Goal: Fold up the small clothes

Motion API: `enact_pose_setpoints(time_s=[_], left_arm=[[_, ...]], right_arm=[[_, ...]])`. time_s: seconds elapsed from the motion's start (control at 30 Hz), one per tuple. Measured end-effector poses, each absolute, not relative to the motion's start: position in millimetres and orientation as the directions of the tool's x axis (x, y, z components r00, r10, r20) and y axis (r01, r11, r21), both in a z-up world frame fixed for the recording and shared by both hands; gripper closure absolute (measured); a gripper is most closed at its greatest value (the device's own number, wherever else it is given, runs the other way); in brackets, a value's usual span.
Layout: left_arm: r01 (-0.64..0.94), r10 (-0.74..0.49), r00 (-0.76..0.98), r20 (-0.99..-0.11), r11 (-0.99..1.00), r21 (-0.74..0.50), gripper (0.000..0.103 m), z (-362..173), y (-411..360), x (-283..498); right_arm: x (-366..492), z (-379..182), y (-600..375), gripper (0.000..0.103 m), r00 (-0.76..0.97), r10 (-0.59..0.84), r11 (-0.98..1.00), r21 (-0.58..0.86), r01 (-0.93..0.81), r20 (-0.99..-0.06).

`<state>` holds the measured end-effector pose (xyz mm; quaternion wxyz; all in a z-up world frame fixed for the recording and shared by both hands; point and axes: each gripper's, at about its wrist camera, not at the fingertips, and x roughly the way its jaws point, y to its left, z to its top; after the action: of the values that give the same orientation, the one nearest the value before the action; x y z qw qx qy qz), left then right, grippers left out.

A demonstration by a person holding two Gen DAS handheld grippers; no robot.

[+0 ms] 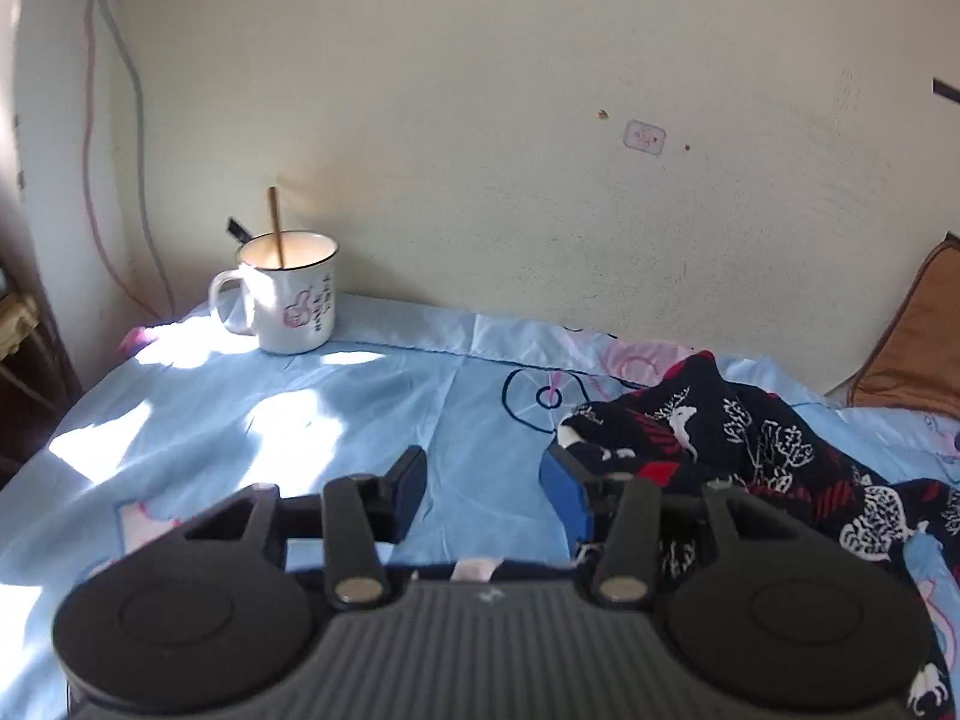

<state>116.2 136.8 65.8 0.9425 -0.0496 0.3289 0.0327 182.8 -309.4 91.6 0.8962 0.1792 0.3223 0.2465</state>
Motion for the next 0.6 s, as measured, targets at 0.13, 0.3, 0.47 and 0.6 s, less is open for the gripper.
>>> enact_pose_setpoints(time_s=[0.13,0.3,0.47,0.6], left_arm=[[-0.029,0.019,0.753,-0.657,1.000,-0.005,0.032,46.8,106.5,175.8],[-0.010,-0.012,0.664,-0.747,1.000,-0.025,0.019,8.1,97.7,221.1],[0.064,-0.099,0.612,-0.785,0.995,-0.076,0.093,-5.1,82.6,240.5],[0.105,-0.075,0.732,-0.677,0.994,0.004,0.093,23.5,62.7,241.5]], right_arm=[[243.7,64.8,-265.5,0.038,0.578,0.540,0.841,0.360,-0.404,-0.612],[268.5,16.4,-234.2,0.041,0.508,0.475,0.863,0.266,-0.430,-0.719],[240.0,35.0,-231.5,0.092,0.576,0.464,0.855,0.170,-0.490,-0.673],[227.3,88.6,-283.2,0.093,0.757,0.408,0.910,0.157,-0.385,-0.510]])
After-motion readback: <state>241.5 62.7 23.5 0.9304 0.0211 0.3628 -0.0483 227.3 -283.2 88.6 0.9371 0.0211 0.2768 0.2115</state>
